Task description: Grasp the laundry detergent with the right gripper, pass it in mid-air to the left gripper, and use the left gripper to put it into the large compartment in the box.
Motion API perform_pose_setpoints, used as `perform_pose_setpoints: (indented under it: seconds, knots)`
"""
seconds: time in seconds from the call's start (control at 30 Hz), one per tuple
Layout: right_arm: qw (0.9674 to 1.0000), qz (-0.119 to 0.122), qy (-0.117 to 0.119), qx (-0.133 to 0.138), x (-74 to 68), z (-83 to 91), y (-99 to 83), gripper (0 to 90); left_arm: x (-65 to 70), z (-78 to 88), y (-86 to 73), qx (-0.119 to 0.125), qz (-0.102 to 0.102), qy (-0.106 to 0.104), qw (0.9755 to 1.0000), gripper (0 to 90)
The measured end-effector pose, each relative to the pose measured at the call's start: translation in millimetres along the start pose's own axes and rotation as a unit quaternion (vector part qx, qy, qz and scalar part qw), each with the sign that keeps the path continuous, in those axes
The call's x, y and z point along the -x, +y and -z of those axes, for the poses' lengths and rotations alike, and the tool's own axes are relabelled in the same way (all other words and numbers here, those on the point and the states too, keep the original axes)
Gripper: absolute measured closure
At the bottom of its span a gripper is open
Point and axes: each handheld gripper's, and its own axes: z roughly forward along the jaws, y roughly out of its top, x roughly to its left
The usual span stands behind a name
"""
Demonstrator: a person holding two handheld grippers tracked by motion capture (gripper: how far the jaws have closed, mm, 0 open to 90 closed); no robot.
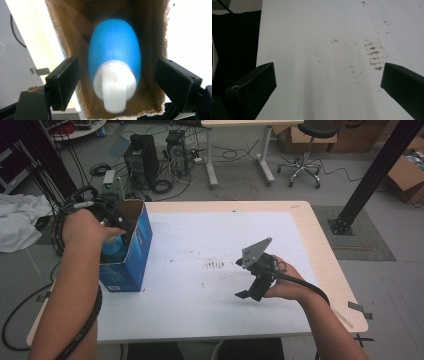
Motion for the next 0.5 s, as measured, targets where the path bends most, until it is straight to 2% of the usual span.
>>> perform_pose_setpoints:
  seconds: [0.17,0.5]
  knots:
    - [1.0,-0.001,-0.001,0.0,-0.7,2.4,-0.2,0.0,6.1,14.4,0.3,0.012,-0.014,0.013,0.9997,17.4]
    - [1.0,-0.001,0.0,0.0,-0.5,2.0,0.7,0.0,18.6,34.6,-1.6,0.024,-0.044,0.018,0.9986,9.1]
